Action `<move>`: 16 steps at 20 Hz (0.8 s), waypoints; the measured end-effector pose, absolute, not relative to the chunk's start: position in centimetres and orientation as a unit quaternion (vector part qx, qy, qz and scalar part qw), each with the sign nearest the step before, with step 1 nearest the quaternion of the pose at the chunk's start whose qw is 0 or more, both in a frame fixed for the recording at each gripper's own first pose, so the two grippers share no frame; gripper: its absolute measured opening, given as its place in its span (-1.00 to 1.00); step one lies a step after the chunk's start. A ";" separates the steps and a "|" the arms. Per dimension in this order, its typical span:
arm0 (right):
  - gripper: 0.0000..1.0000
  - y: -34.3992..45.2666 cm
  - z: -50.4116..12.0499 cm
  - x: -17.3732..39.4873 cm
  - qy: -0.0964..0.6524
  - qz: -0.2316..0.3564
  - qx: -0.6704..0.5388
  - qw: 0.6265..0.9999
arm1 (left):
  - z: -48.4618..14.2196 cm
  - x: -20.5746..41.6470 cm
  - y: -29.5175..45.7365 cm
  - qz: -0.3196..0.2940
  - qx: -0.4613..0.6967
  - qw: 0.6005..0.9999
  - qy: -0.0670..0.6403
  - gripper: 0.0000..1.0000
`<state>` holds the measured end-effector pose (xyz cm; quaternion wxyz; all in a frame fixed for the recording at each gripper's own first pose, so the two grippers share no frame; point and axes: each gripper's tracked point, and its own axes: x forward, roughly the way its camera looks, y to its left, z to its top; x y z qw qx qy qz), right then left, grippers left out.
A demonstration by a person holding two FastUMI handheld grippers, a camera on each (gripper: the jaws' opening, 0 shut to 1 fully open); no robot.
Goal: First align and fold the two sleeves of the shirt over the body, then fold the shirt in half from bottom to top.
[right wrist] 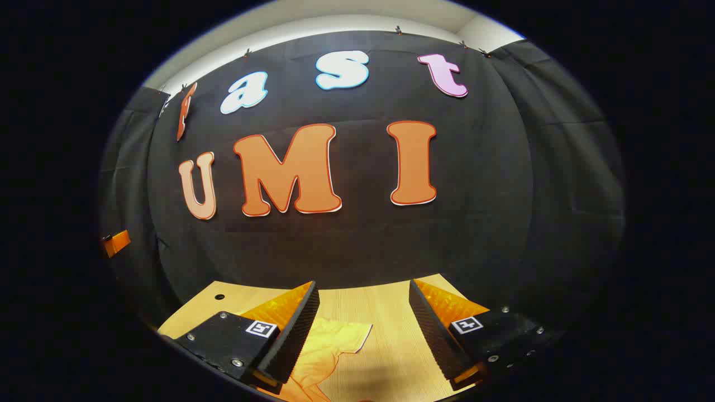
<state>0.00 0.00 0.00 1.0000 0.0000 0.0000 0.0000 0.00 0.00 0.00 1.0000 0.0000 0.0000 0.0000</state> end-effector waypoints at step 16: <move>0.95 3.4 -1.4 2.6 0.040 -0.019 -0.016 0.999 | -2.8 7.3 0.0 -0.042 0.007 0.998 0.036 0.95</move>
